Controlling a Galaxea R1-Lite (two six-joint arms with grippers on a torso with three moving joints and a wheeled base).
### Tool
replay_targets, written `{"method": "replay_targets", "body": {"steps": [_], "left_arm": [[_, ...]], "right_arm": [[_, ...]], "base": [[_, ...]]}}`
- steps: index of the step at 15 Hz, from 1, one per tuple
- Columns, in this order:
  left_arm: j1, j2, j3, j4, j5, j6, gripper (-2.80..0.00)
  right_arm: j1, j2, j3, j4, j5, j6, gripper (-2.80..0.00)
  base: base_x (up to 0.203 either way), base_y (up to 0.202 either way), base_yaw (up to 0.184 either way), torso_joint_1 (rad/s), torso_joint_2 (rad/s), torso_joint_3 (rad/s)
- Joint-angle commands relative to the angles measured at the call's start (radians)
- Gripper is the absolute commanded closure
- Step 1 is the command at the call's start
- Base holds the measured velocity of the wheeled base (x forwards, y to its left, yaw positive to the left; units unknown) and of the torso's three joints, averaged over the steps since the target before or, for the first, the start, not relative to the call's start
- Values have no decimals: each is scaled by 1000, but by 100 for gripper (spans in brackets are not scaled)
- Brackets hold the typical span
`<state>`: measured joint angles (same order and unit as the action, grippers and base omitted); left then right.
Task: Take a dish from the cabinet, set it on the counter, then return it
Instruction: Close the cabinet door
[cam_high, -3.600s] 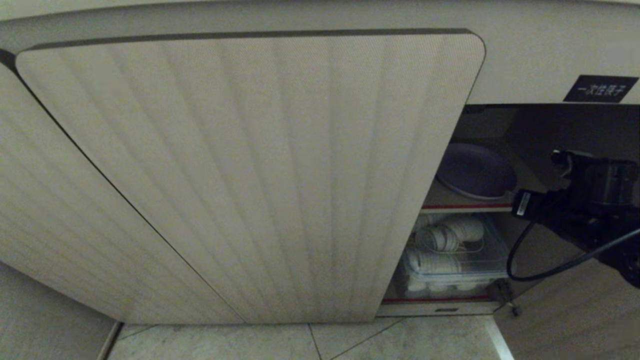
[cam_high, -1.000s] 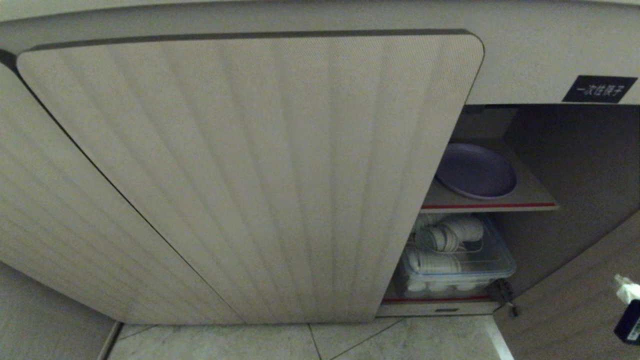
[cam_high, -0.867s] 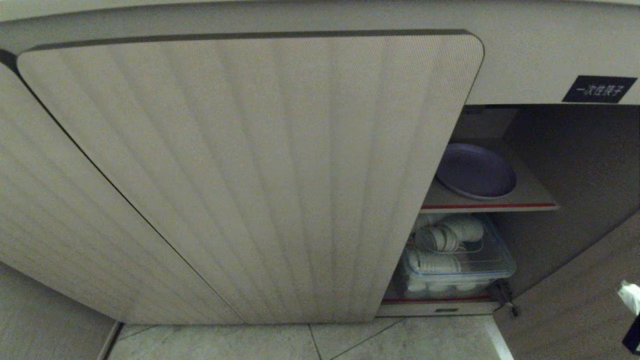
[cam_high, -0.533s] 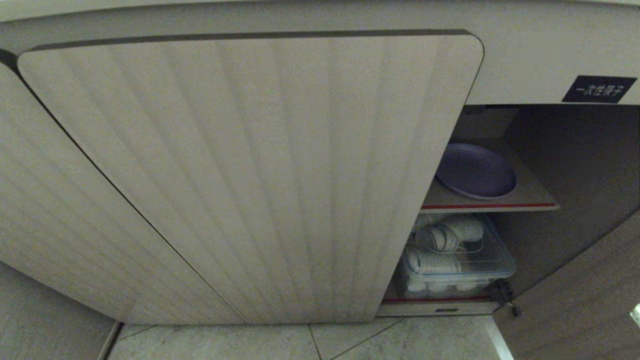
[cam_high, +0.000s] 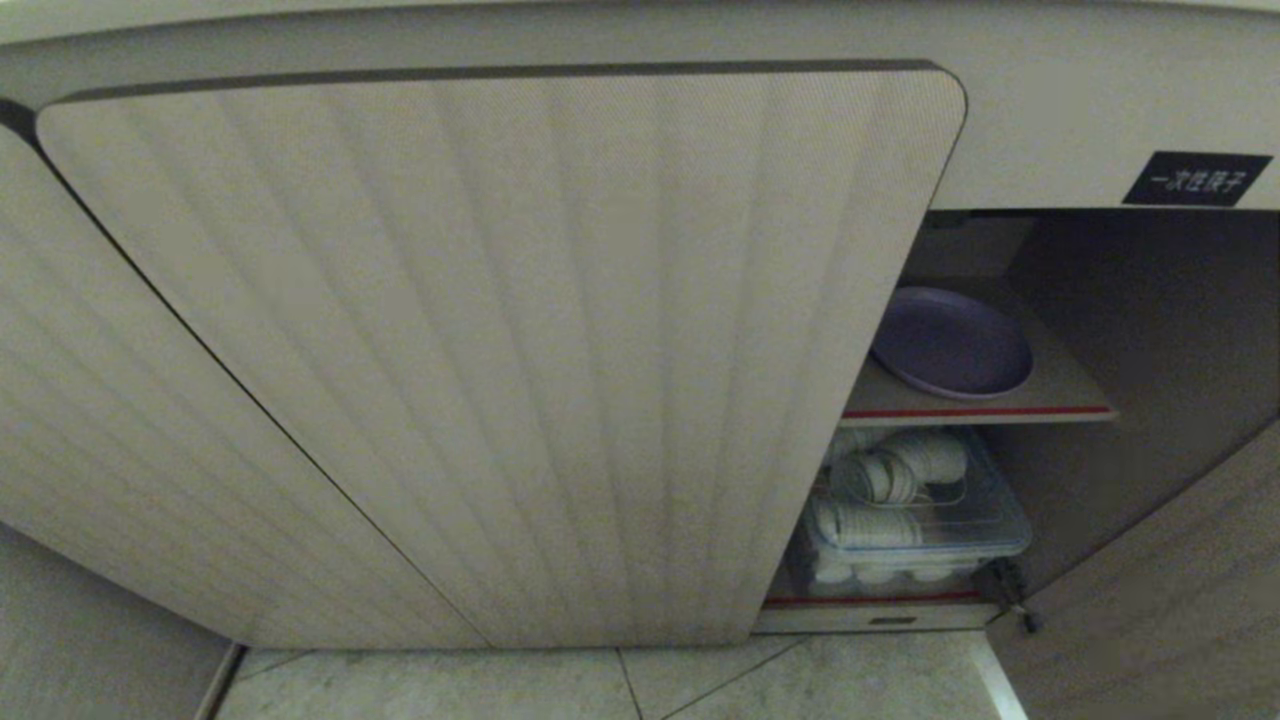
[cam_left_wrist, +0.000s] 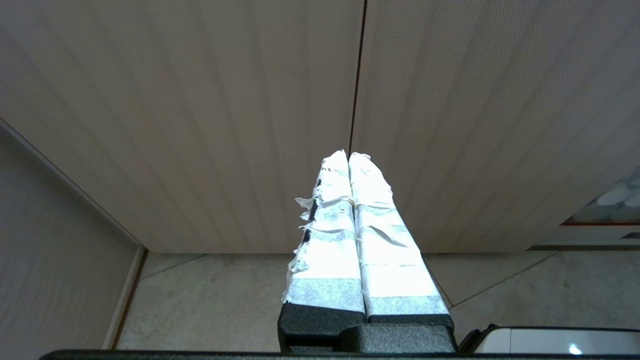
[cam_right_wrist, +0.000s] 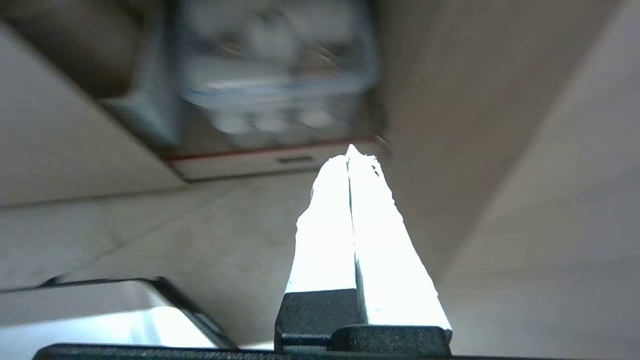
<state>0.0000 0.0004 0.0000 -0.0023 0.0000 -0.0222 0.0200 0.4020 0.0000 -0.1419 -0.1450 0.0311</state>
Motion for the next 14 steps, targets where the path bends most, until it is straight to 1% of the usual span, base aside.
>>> {"method": "replay_targets", "body": {"steps": [1,4,12,14], "left_arm": [[0,0,0,-1,0,-1,0],[0,0,0,-1,0,-1,0],[0,0,0,-1,0,-1,0],[0,0,0,-1,0,-1,0]], "right_arm": [[-2,-143,0,54,57,-13,0],[-9,-238,0,129,86,-31,0],[-14,-401,-1,135,89,-26,0],[-14,-402,0,133,90,-25,0]], "base": [[0,0,0,0,0,0],[0,0,0,0,0,0],[0,0,0,0,0,0],[0,0,0,0,0,0]]}}
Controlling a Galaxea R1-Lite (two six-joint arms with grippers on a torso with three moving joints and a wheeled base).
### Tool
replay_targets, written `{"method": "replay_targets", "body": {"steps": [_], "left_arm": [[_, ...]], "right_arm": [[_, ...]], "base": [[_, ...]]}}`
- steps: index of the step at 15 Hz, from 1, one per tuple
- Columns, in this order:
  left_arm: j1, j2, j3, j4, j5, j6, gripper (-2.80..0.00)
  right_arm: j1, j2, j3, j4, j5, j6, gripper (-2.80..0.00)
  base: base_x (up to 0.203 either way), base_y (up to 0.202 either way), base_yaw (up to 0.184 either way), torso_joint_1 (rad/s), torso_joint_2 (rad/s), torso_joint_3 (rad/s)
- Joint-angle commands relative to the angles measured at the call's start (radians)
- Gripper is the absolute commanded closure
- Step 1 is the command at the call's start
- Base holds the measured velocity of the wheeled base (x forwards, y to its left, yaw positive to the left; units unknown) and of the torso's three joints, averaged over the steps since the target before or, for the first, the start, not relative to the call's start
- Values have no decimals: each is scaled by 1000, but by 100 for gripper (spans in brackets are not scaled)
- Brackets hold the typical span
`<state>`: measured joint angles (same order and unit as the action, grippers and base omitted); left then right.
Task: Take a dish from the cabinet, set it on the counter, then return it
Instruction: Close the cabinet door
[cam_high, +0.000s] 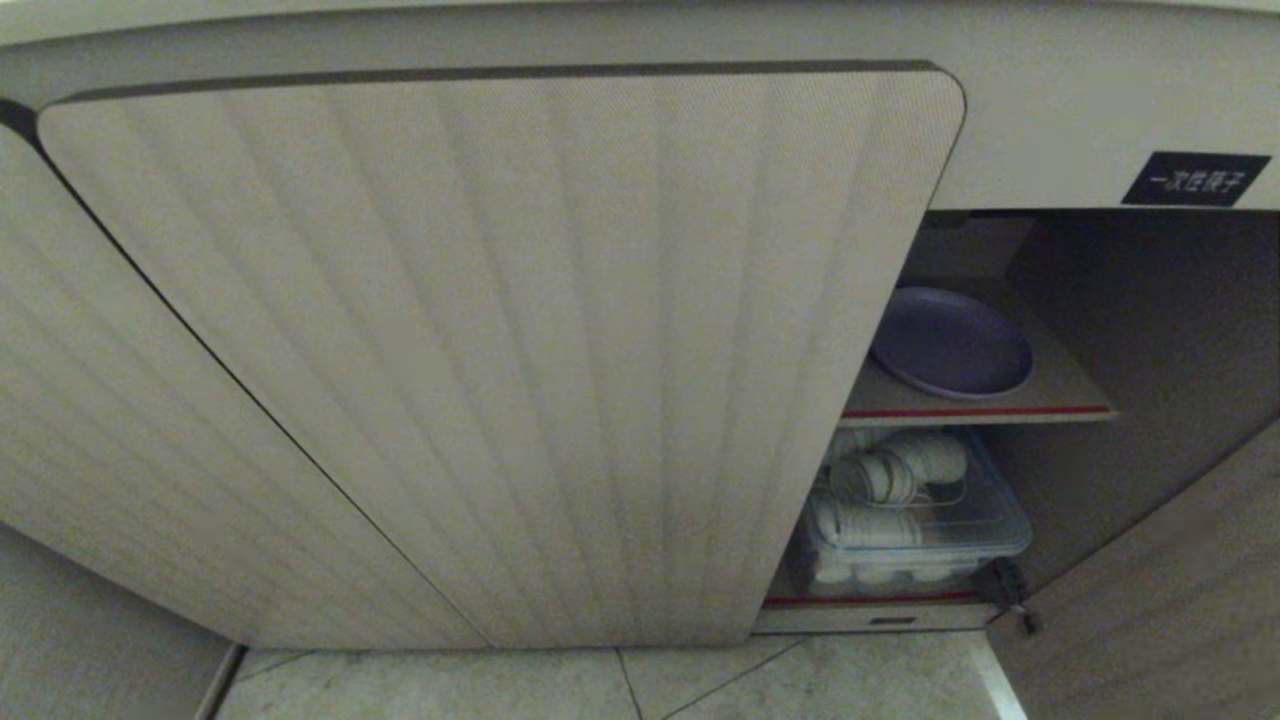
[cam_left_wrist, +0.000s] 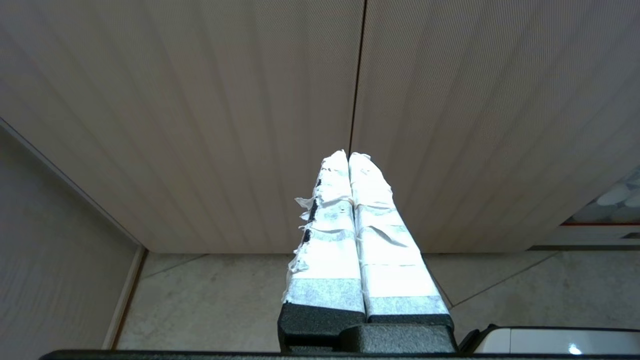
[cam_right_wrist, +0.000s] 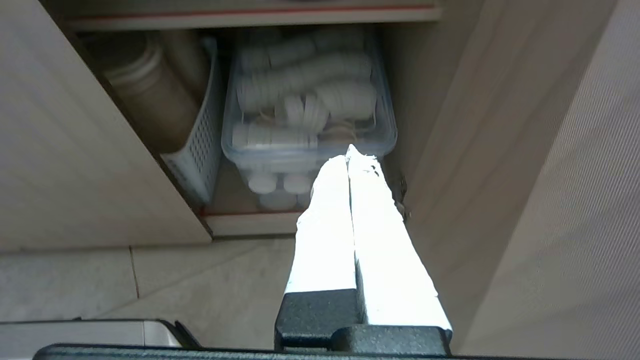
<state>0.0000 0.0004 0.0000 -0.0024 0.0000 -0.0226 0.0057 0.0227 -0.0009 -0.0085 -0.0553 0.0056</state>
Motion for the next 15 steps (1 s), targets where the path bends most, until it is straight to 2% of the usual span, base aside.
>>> {"method": "replay_targets", "body": {"steps": [1,5,11,15], "left_arm": [[0,0,0,-1,0,0,0],[0,0,0,-1,0,0,0],[0,0,0,-1,0,0,0],[0,0,0,-1,0,0,0]], "right_arm": [[0,-23,-1,5,-1,1,0],[-1,-23,-1,1,-1,2,0],[0,-23,-1,-1,-8,86,0],[-1,-23,-1,-1,-9,80,0]], "base": [[0,0,0,0,0,0],[0,0,0,0,0,0],[0,0,0,0,0,0],[0,0,0,0,0,0]]}}
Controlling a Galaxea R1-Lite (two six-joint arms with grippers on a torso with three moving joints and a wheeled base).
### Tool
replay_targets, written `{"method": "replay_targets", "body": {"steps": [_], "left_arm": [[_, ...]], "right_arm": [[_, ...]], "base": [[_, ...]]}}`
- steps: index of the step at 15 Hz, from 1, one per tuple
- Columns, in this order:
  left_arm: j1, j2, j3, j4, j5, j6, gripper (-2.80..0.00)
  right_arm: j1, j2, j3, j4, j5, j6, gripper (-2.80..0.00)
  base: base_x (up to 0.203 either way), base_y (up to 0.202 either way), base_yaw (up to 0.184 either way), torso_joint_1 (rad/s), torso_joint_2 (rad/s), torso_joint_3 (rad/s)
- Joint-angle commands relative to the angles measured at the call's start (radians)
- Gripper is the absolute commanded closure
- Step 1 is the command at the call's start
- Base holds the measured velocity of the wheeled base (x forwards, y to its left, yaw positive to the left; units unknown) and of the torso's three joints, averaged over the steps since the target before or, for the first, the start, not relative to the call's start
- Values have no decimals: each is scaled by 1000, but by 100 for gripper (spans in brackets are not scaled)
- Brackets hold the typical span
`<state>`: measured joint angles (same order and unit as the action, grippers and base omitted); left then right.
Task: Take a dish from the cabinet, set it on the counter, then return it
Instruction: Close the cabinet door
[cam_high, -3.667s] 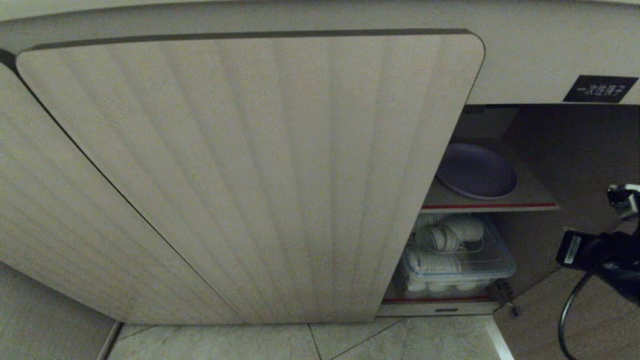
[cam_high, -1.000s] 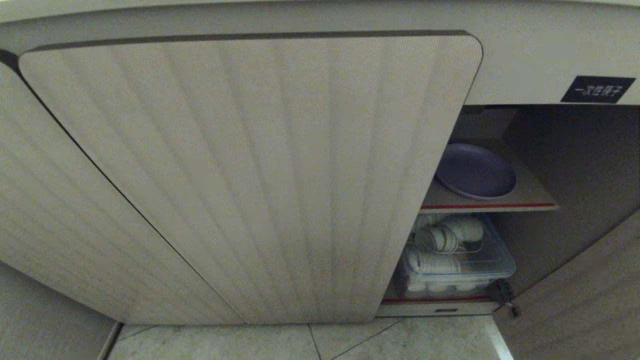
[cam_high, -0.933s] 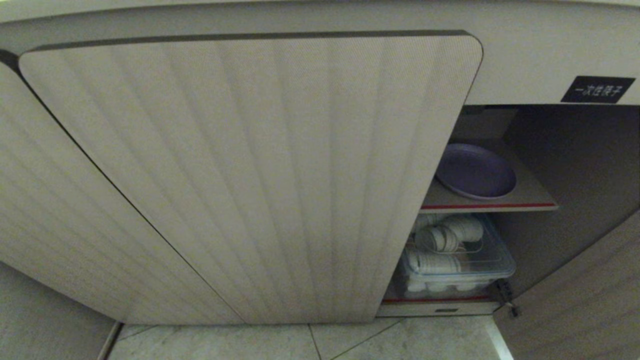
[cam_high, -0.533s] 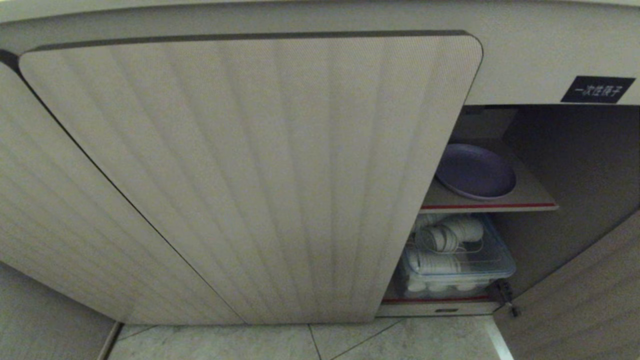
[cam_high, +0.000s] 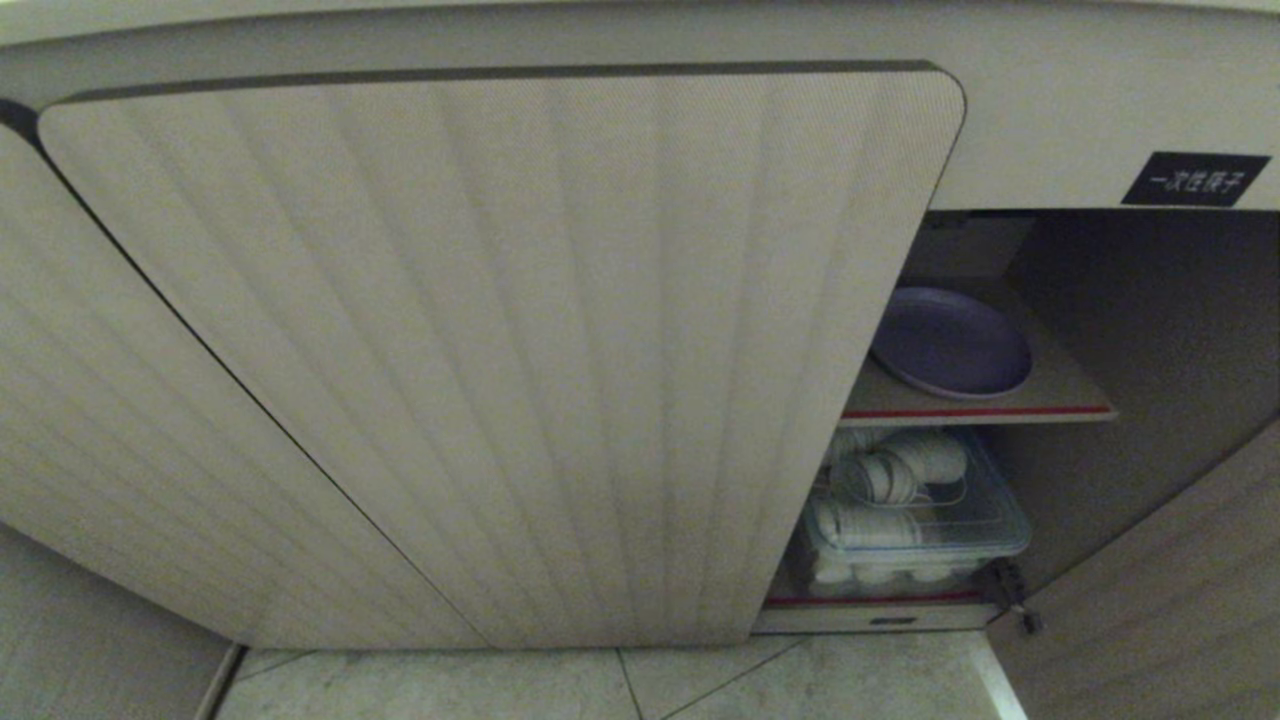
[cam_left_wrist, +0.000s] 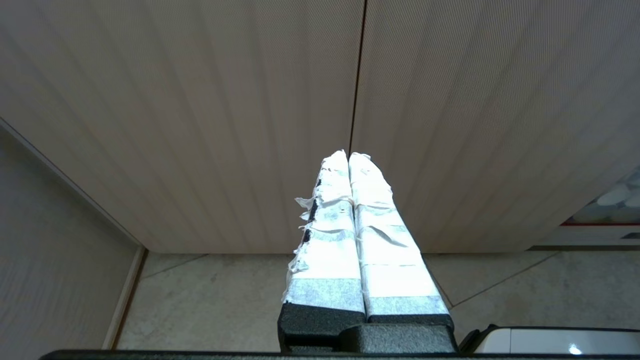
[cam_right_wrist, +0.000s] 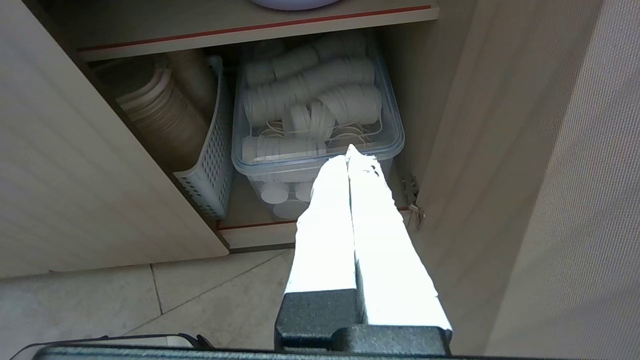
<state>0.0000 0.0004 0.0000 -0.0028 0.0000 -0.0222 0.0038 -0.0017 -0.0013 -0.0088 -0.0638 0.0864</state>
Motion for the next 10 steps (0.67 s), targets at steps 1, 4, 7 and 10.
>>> {"method": "replay_targets", "body": {"steps": [1,4,7,10], "left_arm": [[0,0,0,0,0,-1,0],[0,0,0,0,0,-1,0],[0,0,0,0,0,-1,0],[0,0,0,-2,0,-1,0]], "right_arm": [[1,2,1,1,-1,-4,0],[1,2,1,4,6,-67,0],[1,2,1,7,13,-144,0],[1,2,1,7,33,-155,0]], "base": [[0,0,0,0,0,0],[0,0,0,0,0,0],[0,0,0,0,0,0],[0,0,0,0,0,0]]}}
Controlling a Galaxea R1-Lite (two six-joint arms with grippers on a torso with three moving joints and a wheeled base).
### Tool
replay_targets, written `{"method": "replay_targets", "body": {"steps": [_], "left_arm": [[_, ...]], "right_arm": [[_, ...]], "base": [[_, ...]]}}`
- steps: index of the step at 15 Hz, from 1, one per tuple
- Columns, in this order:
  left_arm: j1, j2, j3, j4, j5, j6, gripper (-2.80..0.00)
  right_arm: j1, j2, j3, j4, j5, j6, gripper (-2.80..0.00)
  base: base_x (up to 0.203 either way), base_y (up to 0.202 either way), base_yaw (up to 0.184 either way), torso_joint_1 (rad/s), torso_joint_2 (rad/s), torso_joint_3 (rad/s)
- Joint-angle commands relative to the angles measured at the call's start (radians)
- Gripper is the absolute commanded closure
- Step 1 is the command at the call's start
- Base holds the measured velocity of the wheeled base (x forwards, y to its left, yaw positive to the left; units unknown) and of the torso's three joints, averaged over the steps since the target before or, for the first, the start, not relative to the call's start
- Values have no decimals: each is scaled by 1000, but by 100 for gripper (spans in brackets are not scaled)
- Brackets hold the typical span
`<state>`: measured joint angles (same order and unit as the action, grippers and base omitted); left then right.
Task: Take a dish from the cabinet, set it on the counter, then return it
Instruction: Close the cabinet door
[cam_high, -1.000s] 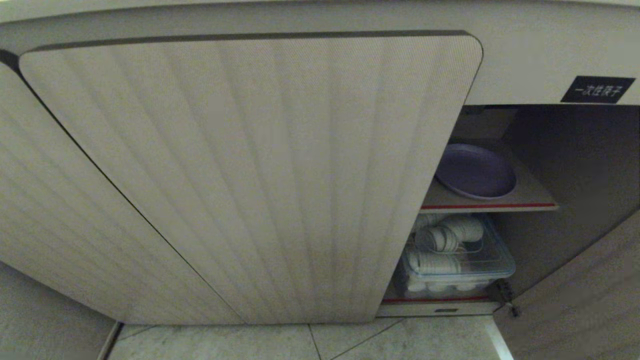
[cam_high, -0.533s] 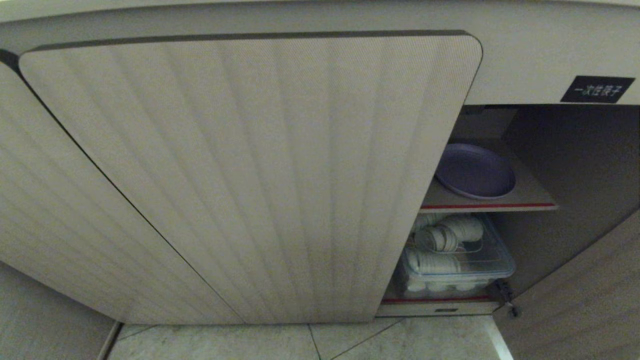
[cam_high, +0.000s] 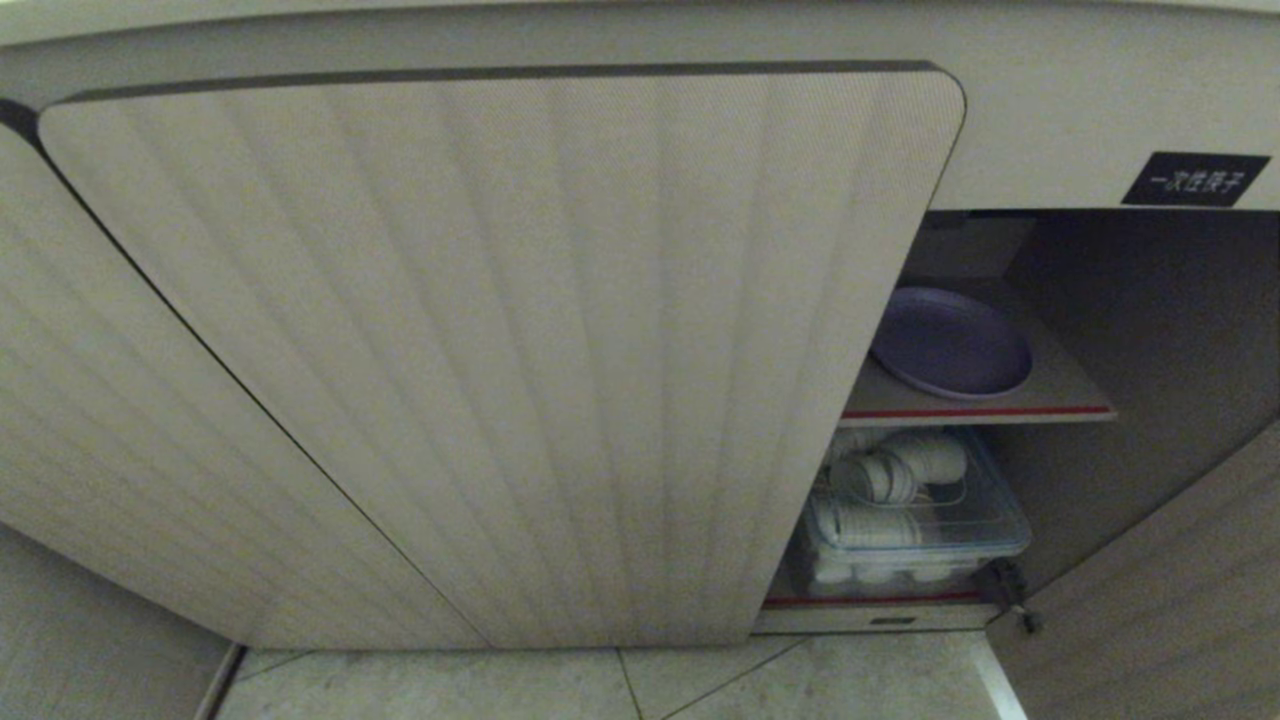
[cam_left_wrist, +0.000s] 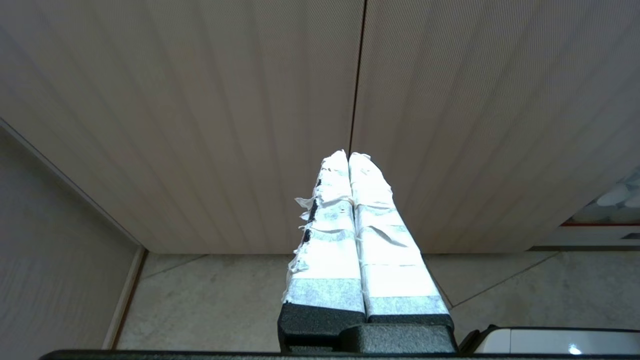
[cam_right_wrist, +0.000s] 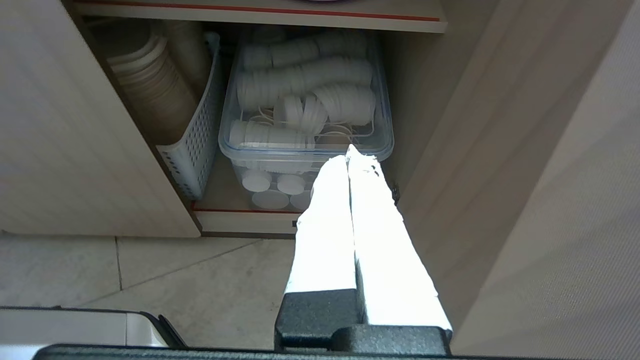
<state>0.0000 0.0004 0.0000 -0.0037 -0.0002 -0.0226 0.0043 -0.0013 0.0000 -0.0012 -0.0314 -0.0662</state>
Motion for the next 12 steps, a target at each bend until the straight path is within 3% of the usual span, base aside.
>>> {"method": "replay_targets", "body": {"steps": [1,12], "left_arm": [[0,0,0,-1,0,0,0],[0,0,0,-1,0,-2,0]], "right_arm": [[0,1,0,0,-1,6,0],[0,1,-2,0,-1,9,0]], "base": [[0,0,0,0,0,0],[0,0,0,0,0,0]]}}
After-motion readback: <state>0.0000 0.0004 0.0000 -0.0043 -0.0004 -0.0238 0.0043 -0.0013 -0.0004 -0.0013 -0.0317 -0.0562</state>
